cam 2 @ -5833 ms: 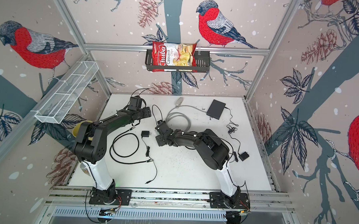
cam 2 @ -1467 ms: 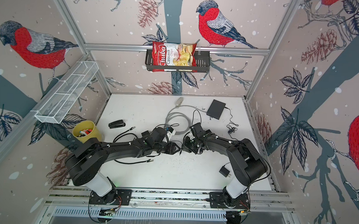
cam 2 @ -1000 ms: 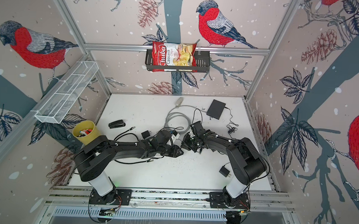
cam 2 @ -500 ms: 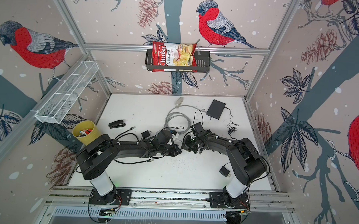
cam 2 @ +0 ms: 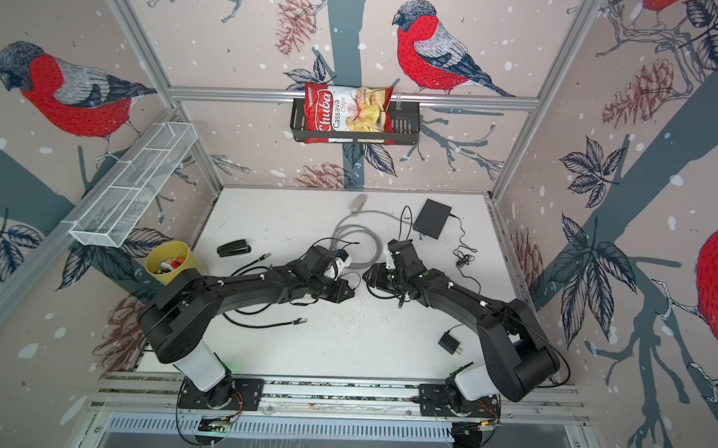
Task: Insert the plug into the switch port
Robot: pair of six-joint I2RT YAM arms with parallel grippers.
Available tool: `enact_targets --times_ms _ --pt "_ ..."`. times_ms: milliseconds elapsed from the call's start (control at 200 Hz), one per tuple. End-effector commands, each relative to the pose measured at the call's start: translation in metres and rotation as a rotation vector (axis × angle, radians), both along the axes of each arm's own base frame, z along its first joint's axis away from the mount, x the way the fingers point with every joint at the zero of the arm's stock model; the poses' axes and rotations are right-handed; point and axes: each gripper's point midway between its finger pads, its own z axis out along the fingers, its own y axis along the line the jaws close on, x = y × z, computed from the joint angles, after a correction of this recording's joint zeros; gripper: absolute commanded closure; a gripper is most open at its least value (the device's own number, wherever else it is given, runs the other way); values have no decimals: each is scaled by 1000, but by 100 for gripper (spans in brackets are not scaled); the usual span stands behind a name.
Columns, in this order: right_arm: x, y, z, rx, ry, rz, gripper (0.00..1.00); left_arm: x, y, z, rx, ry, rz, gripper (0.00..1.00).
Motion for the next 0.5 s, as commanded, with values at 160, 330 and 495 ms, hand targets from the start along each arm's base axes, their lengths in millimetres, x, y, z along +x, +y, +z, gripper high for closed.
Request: enact_targets --times_ms 160,330,495 --pt "-3 32 32 -170 -655 478 47 3 43 -5 235 -96 -155 91" --pt "-26 42 39 -214 -986 710 48 18 52 11 250 -125 -155 91" --pt "-21 49 46 -241 -1147 770 54 26 58 43 148 -159 -152 91"
